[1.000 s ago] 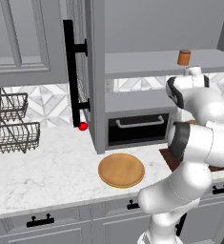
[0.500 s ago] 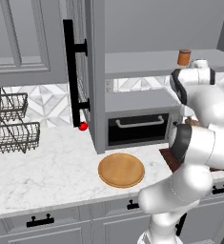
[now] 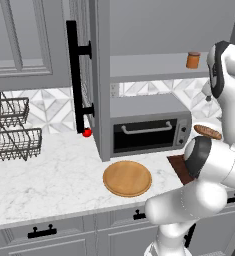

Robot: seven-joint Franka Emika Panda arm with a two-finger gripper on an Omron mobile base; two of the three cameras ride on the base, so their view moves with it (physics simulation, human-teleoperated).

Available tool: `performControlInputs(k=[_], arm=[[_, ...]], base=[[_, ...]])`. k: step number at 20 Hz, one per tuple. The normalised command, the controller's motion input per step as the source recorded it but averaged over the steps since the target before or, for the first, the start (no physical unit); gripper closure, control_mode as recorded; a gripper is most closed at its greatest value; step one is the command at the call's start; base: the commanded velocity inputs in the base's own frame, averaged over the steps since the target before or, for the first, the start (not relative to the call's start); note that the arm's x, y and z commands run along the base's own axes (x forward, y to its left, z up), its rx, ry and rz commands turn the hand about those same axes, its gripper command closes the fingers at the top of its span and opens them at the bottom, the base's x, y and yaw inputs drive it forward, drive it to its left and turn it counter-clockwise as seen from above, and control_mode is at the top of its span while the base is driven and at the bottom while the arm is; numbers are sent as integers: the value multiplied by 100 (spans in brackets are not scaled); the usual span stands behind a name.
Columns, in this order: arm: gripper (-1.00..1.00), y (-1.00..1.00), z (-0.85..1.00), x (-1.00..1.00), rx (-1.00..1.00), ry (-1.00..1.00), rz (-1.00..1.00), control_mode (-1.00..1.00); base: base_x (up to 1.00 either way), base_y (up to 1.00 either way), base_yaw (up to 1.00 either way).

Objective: From the different types of pastries on the counter, select a croissant and place it on the cutting board. Then retrieve a jar of jam from the cabinet and place it alongside the croissant on the cutting board.

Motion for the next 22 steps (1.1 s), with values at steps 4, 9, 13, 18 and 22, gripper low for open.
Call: performControlInputs(k=[4,9,13,18,22], arm=[[-100,36,93,69,-8,-47,-55,-100],[-100,48,60,32,-3,-19,-66,-100],[-100,11,0,0,-14,-25,-15,-100],[-100,36,5,8,-29,-51,-60,-100],[-100,20,16,3,-14,-32,-38,-100]], base=[[0,0,0],[0,0,0],[0,0,0],[0,0,0],[0,0,0]])
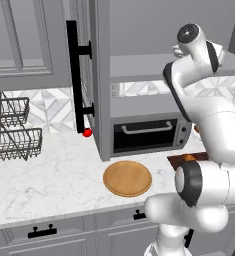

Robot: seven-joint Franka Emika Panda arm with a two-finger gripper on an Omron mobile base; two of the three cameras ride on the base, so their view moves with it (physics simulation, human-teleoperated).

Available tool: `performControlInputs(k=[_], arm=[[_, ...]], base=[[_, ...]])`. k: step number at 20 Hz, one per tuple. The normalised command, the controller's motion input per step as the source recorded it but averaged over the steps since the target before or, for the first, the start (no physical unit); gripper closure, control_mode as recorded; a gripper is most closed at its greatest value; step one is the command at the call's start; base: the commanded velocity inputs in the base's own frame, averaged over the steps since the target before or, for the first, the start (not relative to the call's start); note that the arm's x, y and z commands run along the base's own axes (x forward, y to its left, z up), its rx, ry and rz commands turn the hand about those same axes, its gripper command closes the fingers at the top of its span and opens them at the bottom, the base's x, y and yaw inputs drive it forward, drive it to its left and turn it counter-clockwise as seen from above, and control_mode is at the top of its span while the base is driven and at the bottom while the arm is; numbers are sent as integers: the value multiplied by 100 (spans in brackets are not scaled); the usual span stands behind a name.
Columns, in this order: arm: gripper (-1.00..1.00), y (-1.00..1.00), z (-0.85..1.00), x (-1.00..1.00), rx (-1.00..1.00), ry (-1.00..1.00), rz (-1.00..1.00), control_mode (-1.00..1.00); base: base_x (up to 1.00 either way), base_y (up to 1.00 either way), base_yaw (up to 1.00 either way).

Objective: From the different types of pastries on the counter, select a croissant and place it on the cutting board. Then retrieve a jar of jam from the cabinet and place it alongside the croissant on the cutting board.

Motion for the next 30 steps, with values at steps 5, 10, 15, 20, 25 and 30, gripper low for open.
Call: performControlInputs(k=[5,10,15,20,25,30], arm=[[-100,3,19,33,-3,0,-1,-100],[-100,14,62,53,-9,3,0,-100],[-100,-13,0,39,7,24,0,-100],[-100,-4,0,24,2,8,0,-100],[-100,-8,0,20,1,2,0,-100],[-100,-21,-7,0,0,0,0,-100]], base=[[0,0,0],[0,0,0],[0,0,0],[0,0,0],[0,0,0],[0,0,0]])
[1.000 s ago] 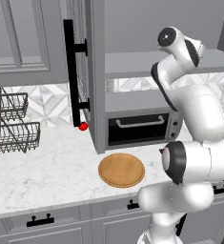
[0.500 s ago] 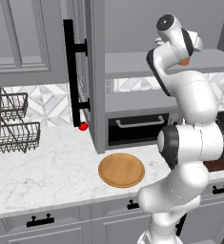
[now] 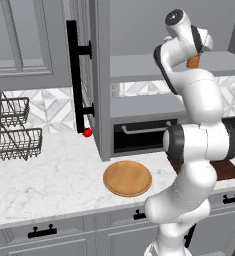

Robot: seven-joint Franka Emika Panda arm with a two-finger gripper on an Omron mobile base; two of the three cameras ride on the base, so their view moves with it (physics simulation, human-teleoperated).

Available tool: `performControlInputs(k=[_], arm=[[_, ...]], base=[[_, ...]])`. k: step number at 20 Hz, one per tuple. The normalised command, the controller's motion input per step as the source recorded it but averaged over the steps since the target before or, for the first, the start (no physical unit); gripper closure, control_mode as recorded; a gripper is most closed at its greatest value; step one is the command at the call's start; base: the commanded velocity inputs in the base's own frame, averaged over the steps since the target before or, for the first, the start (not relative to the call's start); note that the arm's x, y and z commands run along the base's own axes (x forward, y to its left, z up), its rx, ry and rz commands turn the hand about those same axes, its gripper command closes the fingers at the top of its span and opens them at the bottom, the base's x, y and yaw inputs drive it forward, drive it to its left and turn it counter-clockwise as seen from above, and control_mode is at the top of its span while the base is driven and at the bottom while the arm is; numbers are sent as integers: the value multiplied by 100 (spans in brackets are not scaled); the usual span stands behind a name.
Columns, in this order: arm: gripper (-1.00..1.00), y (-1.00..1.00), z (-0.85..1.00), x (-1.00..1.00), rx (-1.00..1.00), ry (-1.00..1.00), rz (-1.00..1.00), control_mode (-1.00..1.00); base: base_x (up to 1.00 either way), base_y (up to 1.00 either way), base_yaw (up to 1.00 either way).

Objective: From the different types of pastries on the counter, select a croissant and place it on the cutting board. Then retrieve a jar of jam from the cabinet and place it alongside the croissant on the cutting board.

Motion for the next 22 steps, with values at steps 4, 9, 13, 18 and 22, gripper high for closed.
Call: performControlInputs(k=[4,9,13,18,22], arm=[[-100,-18,-4,-2,1,0,-2,-100],[-100,-4,-17,0,0,0,-5,-100],[-100,0,-36,0,0,0,-2,-100],[-100,-2,-5,6,0,0,0,-100],[-100,-14,-8,9,0,0,0,-100]], base=[[0,0,0],[0,0,0],[0,0,0],[0,0,0],[0,0,0]])
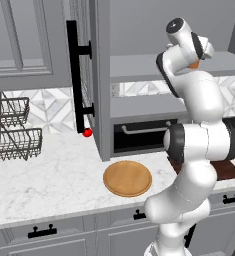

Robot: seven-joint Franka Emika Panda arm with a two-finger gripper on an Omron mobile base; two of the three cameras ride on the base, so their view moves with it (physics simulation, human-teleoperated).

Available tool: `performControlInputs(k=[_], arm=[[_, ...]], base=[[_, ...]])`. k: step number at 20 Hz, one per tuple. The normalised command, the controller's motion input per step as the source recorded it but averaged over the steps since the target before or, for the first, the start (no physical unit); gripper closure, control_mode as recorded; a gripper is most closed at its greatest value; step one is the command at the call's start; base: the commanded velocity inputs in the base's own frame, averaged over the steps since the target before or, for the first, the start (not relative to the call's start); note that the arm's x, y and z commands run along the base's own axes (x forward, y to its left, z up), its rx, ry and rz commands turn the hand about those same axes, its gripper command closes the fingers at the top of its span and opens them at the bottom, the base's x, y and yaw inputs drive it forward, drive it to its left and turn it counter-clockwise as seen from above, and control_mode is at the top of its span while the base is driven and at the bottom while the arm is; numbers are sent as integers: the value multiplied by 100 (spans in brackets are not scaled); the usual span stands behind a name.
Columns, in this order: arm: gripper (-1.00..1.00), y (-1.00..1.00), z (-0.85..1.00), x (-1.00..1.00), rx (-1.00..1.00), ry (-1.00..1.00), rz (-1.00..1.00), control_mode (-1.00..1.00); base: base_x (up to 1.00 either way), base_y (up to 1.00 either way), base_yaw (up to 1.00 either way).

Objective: From the different types of pastries on the counter, select a croissant and place it on the cutting board. Then retrieve a jar of jam from the cabinet and place it alongside the croissant on the cutting board.

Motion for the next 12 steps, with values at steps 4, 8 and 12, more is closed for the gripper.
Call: performControlInputs(k=[4,8,12], arm=[[-100,-28,-9,4,1,0,0,-100],[-100,-4,-18,4,0,0,0,-100],[100,0,-12,0,0,0,0,-100]], base=[[0,0,0],[0,0,0],[0,0,0]])
